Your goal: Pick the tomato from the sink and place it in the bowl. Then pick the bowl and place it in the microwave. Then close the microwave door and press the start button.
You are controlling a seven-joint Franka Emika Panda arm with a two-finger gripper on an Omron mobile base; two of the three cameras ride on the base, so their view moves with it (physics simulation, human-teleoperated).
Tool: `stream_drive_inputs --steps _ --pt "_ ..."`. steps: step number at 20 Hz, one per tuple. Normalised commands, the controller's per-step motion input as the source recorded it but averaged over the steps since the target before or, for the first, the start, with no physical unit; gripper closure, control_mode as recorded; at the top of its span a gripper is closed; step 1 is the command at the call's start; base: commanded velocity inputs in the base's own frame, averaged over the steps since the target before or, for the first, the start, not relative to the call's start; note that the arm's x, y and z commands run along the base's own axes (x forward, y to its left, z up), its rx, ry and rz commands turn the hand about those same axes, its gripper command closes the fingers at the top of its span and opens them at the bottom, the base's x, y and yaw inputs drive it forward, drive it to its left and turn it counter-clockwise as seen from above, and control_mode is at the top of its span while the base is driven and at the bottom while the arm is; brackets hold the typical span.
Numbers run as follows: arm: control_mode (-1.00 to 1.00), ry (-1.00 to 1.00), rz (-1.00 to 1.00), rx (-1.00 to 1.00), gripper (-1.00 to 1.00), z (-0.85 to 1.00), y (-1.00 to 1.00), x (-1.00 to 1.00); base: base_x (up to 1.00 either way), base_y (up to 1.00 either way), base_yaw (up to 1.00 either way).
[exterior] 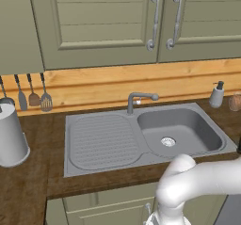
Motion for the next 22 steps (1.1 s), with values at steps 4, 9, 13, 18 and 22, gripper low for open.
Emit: stream_drive_inputs --steps 4,9,13,18,22 --pt "-1.00 0.00 0.04 0.00 1.00 -0.25 -0.12 0.01 0.00 0.00 0.00" --pt "-1.00 0.00 0.04 0.00 1.00 -0.27 -0.03 0.00 0.00 0.00 0.00" --pt "-1.00 0.00 0.03 0.00 1.00 -0.27 -0.07 0.01 0.00 0.00 0.00" --pt "-1.00 0.00 0.03 0.00 1.00 -0.26 -0.03 0.00 0.00 0.00 0.00" --pt "-1.00 0.01 0.00 -0.01 1.00 -0.10 0.00 0.08 0.00 0.00 0.00"
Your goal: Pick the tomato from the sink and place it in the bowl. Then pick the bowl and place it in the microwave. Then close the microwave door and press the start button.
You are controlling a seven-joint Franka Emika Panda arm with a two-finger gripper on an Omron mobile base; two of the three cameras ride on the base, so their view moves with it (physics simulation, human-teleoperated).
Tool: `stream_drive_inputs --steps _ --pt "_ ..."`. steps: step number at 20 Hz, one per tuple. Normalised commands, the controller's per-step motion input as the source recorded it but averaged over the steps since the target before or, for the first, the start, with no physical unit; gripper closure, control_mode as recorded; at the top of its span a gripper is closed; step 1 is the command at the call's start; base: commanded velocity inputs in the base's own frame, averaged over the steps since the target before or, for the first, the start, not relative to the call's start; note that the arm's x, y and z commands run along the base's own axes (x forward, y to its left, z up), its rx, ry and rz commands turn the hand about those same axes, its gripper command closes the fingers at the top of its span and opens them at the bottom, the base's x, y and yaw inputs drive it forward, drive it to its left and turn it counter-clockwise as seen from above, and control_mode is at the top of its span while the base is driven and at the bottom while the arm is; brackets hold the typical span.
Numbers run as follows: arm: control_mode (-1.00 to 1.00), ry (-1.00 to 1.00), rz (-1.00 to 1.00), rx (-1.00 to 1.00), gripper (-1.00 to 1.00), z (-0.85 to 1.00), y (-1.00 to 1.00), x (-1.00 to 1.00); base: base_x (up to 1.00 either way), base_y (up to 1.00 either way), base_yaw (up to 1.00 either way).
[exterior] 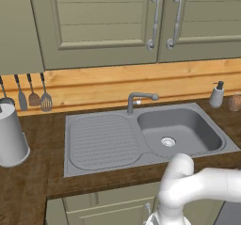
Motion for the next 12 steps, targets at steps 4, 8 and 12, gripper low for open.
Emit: stream_drive_inputs --steps 4,8,12 --pt "-1.00 0.00 0.00 0.00 1.00 0.00 0.00 0.00 0.00 0.00 0.00" --pt "-1.00 0.00 0.00 0.00 1.00 0.00 0.00 0.00 0.00 0.00 0.00" --pt "-1.00 0.00 0.00 0.00 -1.00 0.00 0.00 0.00 0.00 0.00 0.00"
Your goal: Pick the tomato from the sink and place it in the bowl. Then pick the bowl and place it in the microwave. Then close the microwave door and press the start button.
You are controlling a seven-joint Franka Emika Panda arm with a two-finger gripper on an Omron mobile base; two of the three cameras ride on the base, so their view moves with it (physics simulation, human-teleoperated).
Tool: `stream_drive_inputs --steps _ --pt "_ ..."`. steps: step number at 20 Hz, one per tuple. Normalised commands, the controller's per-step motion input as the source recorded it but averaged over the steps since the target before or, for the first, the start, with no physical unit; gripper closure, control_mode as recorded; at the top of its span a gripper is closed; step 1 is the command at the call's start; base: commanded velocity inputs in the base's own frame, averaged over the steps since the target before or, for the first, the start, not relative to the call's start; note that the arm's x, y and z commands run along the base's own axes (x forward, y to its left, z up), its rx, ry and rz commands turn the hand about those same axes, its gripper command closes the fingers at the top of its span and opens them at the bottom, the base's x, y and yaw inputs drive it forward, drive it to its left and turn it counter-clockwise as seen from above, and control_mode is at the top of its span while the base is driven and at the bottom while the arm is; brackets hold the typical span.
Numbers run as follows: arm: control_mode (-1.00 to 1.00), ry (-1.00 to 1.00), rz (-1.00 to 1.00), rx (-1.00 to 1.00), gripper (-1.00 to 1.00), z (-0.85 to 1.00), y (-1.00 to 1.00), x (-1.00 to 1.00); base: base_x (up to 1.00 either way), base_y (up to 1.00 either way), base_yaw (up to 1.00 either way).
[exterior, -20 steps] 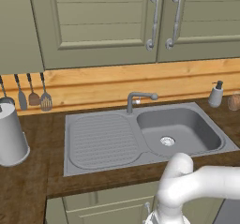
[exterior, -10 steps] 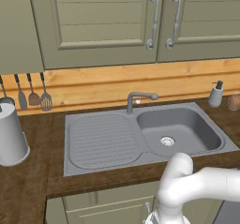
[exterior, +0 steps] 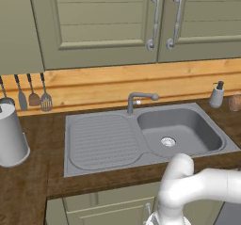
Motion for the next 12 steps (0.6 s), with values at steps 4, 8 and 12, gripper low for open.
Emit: stream_drive_inputs --steps 4,8,12 --pt "-1.00 0.00 0.00 0.00 -1.00 0.00 0.00 0.00 0.00 0.00 0.00" --pt "-1.00 0.00 0.00 0.00 -1.00 0.00 0.00 0.00 0.00 0.00 0.00" --pt "-1.00 -0.05 0.00 -0.06 -1.00 0.00 0.05 -0.10 0.00 0.00 0.00"
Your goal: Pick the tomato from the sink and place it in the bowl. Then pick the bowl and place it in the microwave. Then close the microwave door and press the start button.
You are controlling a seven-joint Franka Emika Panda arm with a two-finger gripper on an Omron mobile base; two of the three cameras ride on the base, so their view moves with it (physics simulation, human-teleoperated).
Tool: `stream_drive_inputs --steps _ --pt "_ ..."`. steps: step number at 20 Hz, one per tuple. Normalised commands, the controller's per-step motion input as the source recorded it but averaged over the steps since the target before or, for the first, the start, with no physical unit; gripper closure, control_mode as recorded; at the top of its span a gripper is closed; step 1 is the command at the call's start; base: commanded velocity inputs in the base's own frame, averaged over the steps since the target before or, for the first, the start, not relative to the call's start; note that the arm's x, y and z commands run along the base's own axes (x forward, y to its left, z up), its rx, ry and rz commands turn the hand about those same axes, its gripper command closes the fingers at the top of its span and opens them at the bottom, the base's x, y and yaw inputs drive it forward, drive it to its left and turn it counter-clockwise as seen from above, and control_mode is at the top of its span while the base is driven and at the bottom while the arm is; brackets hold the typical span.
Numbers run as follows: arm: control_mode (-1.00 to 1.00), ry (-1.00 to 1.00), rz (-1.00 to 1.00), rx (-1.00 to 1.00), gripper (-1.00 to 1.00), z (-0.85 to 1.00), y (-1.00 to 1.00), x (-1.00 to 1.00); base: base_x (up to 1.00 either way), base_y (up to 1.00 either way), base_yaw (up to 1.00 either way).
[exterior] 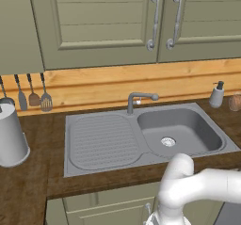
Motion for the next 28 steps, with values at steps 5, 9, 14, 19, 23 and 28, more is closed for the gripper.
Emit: stream_drive_inputs --steps 5,9,14,19,23,28 --pt "-1.00 -0.19 0.00 -0.23 -1.00 0.27 0.35 -0.16 0.00 0.00 0.00" --pt "-1.00 -0.10 0.06 -0.17 -1.00 0.56 0.52 -0.01 0.00 0.00 0.00" --pt "-1.00 0.00 0.23 -0.03 -1.00 0.25 0.57 0.00 0.00 0.00 0.00" --pt "-1.00 0.02 0.30 0.01 -1.00 0.46 0.28 0.00 0.00 0.00 0.00" --pt "-1.00 0.09 0.33 0.03 -1.00 0.28 0.14 0.00 0.00 0.00 0.00" --pt "-1.00 0.17 0.27 0.00 -1.00 0.00 0.29 0.08 0.00 0.00 0.00"
